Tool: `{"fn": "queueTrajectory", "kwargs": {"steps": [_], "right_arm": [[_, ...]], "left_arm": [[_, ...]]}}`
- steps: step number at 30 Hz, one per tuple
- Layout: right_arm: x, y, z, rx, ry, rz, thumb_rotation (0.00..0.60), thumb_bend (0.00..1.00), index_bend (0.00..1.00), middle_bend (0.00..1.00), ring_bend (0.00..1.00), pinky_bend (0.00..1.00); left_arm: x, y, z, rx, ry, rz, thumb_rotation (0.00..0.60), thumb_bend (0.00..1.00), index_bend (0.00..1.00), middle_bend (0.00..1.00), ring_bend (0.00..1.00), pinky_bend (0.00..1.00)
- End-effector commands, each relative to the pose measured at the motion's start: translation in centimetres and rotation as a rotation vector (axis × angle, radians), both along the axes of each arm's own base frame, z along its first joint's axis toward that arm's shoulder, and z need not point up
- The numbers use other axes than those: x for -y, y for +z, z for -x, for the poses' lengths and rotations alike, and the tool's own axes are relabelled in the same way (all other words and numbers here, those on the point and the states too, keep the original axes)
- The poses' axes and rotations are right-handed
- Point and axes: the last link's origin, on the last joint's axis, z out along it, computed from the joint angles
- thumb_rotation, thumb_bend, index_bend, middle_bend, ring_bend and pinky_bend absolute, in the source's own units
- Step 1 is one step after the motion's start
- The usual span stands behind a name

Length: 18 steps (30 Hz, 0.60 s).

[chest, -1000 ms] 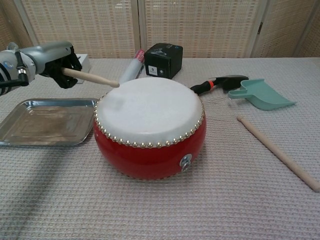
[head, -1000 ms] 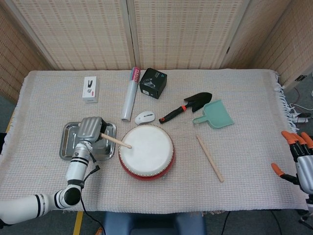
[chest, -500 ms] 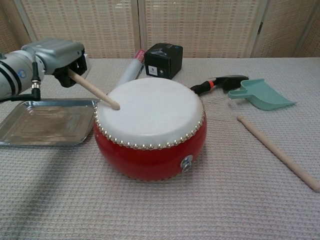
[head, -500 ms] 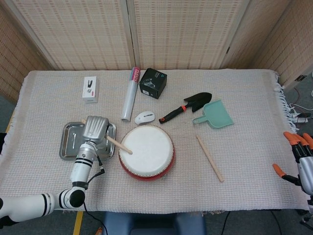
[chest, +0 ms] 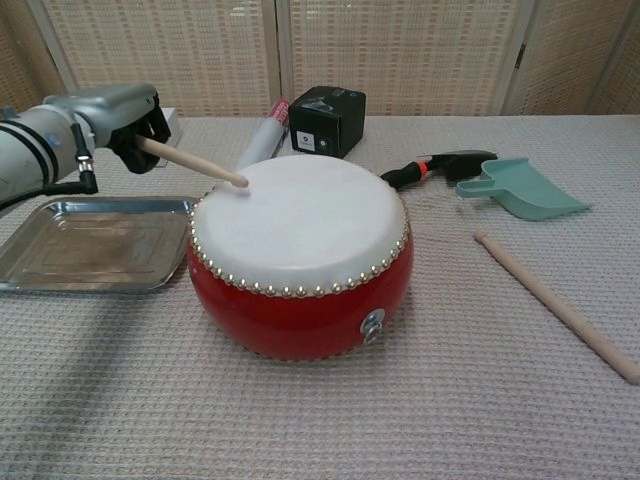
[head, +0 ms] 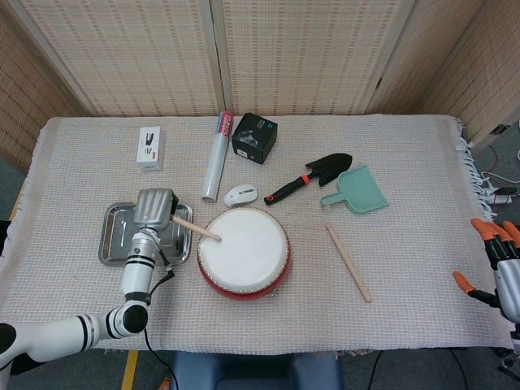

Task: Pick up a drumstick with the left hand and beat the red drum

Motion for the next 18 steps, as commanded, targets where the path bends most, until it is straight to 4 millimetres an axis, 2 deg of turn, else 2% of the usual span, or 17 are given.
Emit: {"fn": "queueTrajectory", "kwargs": {"steps": [1, 10, 14, 18], "right_arm": [[0.0, 0.0, 0.0, 0.001, 0.0, 0.0, 0.6, 0.24, 0.05, 0.1, 0.0, 0.05], [-0.1, 0.1, 0.1, 0.002, -0.002, 0.004, 0.6, 0.24, 0.05, 0.1, 0.0, 0.05], [-0.1, 0.0, 0.2, 0.001, -0.008, -0.001, 0.6, 0.24, 0.05, 0.1, 0.0, 0.05], [-0.2, -0.1, 0.2, 0.001, -0.018, -0.011, 0.6, 0.24, 0.05, 0.1, 0.0, 0.05]], "left_arm": [[-0.1, -0.5, 0.1, -0.078, -0.029, -0.003, 0.6, 0.63, 0.99, 1.0, 1.0, 1.0], [-0.4, 1.8, -1.2, 0.271, 0.051, 0.0, 0.6, 0.62, 0.98, 1.0, 1.0, 1.0], [-0.6, 1.4, -0.8, 0.216, 0.048, 0.021, 0.6, 0.63, 0.98, 1.0, 0.99, 1.0], [-0.4, -0.2, 0.0, 0.035, -0.006, 0.036, 0.6, 0.63, 0.97, 1.0, 0.98, 1.0]]}}
